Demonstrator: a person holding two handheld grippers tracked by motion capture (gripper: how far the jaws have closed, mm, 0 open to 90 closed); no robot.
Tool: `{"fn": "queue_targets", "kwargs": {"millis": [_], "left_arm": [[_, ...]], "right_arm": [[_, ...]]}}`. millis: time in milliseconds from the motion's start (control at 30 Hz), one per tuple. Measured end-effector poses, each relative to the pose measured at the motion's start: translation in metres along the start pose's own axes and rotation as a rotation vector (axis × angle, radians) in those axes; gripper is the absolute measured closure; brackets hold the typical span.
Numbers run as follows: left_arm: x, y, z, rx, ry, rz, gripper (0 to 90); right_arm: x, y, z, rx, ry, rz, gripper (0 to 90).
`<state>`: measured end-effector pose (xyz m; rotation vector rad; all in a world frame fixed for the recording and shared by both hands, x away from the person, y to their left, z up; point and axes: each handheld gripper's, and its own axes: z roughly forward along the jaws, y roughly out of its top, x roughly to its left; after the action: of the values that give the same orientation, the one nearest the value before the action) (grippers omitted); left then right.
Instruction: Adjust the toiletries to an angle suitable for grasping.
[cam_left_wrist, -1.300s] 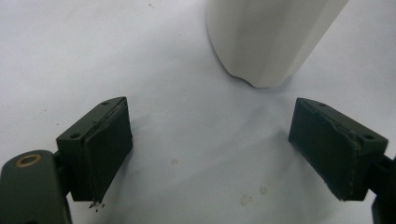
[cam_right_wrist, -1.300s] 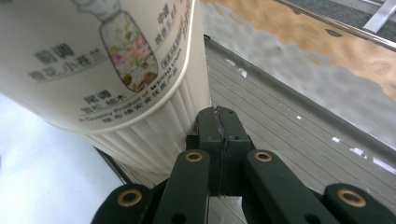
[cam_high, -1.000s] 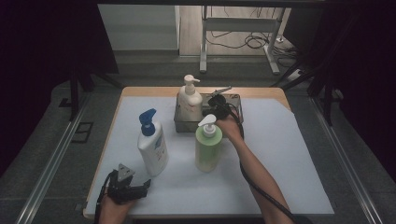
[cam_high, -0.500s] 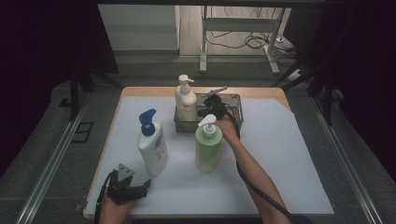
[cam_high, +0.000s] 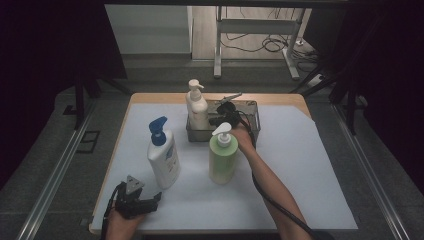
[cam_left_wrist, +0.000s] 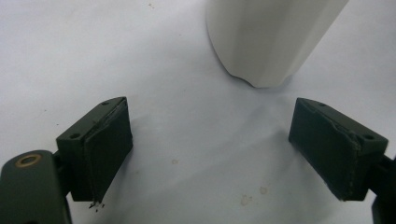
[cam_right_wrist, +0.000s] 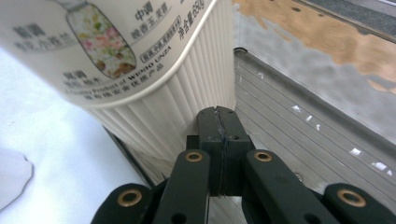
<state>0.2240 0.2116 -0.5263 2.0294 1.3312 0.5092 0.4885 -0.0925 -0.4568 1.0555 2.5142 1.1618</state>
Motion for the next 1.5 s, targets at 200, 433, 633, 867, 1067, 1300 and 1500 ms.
{"fn": "queue_targets", "kwargs": {"millis": [200, 433, 633, 867, 1067, 1300, 1500], "left_arm": [[0.000, 0.000, 0.000, 0.000, 0.000, 0.000, 13.0], [0.000, 0.000, 0.000, 0.000, 0.000, 0.000, 13.0], [0.000, 0.000, 0.000, 0.001, 0.000, 0.001, 13.0], [0.000, 0.000, 0.000, 0.000, 0.000, 0.000, 13.0], [0.000, 0.000, 0.000, 0.000, 0.000, 0.000, 13.0], [0.000, 0.000, 0.000, -0.001, 0.002, 0.001, 13.0], [0.000, 0.000, 0.000, -0.001, 0.001, 0.001, 13.0]], "right_arm": [[0.005, 0.002, 0.002, 0.000, 0.025, -0.014, 89.5], [0.012, 0.006, 0.007, 0.004, 0.031, -0.033, 89.5], [0.012, 0.006, 0.007, 0.003, 0.043, -0.020, 89.6], [0.013, 0.003, 0.011, 0.022, 0.019, -0.031, 89.4], [0.012, 0.004, 0.005, 0.007, 0.016, -0.032, 84.0], [0.014, 0.006, -0.006, -0.013, 0.026, -0.042, 76.7], [0.016, 0.005, -0.017, -0.024, 0.022, -0.055, 64.2]]}}
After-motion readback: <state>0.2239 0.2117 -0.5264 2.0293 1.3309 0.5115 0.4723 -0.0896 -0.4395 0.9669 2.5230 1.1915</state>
